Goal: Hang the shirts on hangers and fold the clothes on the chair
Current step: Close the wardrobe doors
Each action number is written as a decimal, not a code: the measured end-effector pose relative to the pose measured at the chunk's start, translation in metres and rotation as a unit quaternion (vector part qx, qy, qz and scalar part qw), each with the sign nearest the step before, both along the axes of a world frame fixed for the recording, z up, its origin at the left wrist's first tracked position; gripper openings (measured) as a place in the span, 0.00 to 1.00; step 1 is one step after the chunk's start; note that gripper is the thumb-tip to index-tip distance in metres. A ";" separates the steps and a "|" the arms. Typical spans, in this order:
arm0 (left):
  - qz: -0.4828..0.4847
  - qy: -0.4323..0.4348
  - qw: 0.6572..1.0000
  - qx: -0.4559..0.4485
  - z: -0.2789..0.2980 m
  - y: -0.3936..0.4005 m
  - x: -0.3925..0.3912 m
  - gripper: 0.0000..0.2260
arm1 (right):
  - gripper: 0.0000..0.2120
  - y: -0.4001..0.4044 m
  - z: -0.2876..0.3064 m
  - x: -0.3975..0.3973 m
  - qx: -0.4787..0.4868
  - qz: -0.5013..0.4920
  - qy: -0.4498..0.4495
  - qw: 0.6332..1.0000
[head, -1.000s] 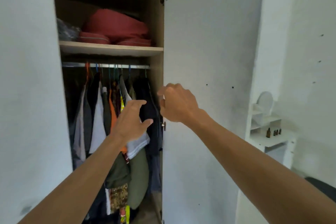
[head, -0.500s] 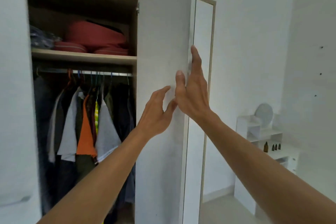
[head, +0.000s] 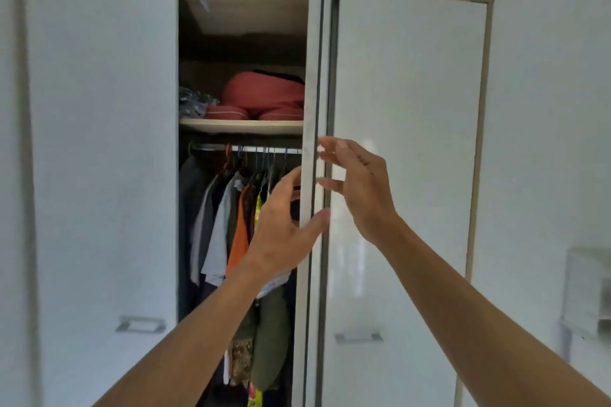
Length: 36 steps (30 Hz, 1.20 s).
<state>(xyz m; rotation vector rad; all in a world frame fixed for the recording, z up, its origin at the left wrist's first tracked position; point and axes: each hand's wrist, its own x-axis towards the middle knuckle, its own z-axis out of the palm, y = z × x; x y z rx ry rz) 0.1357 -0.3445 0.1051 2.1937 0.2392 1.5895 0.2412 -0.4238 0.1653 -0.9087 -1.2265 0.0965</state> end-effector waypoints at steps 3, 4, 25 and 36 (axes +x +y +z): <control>0.022 -0.025 0.999 0.030 0.001 0.019 -0.030 0.30 | 0.14 0.030 -0.008 -0.010 -0.033 -0.035 -0.091 0.995; 0.025 -0.035 0.998 0.048 0.002 0.024 -0.040 0.32 | 0.14 0.041 -0.013 -0.014 -0.041 -0.056 -0.137 0.988; 0.271 0.114 0.956 0.014 0.006 0.317 -0.141 0.58 | 0.41 0.338 -0.042 -0.037 -0.165 -0.342 -0.479 0.791; 0.342 0.211 0.913 0.062 0.005 0.410 -0.117 0.64 | 0.39 0.404 -0.039 -0.019 -0.200 -0.385 -0.428 0.793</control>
